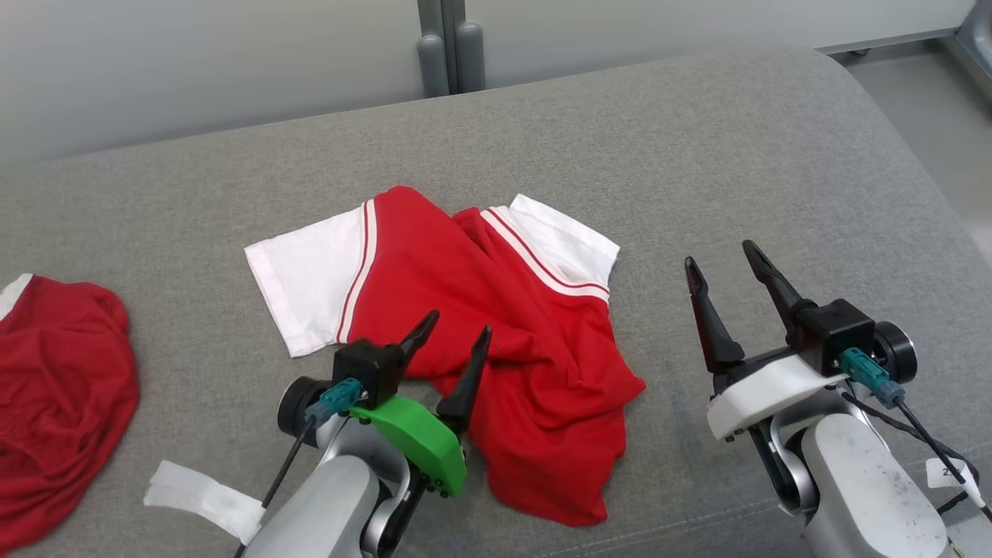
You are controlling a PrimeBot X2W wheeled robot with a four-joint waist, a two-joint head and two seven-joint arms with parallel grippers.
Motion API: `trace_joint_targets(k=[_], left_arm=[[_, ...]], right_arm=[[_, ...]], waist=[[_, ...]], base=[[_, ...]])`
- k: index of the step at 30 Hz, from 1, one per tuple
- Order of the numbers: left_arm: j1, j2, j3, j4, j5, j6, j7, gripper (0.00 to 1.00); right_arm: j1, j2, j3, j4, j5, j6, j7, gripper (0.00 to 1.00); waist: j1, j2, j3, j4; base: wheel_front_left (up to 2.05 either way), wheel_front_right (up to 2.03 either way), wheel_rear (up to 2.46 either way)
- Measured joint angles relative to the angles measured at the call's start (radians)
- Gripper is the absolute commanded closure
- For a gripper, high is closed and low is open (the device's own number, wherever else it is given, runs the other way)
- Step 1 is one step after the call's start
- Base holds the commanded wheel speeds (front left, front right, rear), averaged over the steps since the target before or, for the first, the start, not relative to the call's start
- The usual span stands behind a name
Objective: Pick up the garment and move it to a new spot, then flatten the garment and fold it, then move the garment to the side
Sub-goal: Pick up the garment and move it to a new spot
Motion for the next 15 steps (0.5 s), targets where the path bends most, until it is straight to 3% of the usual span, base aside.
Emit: trace_joint_targets(k=[7, 15], left_arm=[[0.011, 0.004, 0.04, -0.046, 0.001, 0.039, -0.012, 0.0], [0.014, 0.008, 0.046, -0.101, 0.013, 0.054, -0.016, 0.0]], right_arm=[[-0.004, -0.01, 0.015, 0.058, 0.002, 0.035, 0.011, 0.0], [-0.086, -0.033, 0.035, 0.108, 0.002, 0.077, 0.057, 0.0]], waist=[[0.0, 0.0, -0.005, 0.034], [0.0, 0.0, 0.012, 0.082]], base=[[0.0, 0.0, 0.0], [0.0, 0.0, 0.0]])
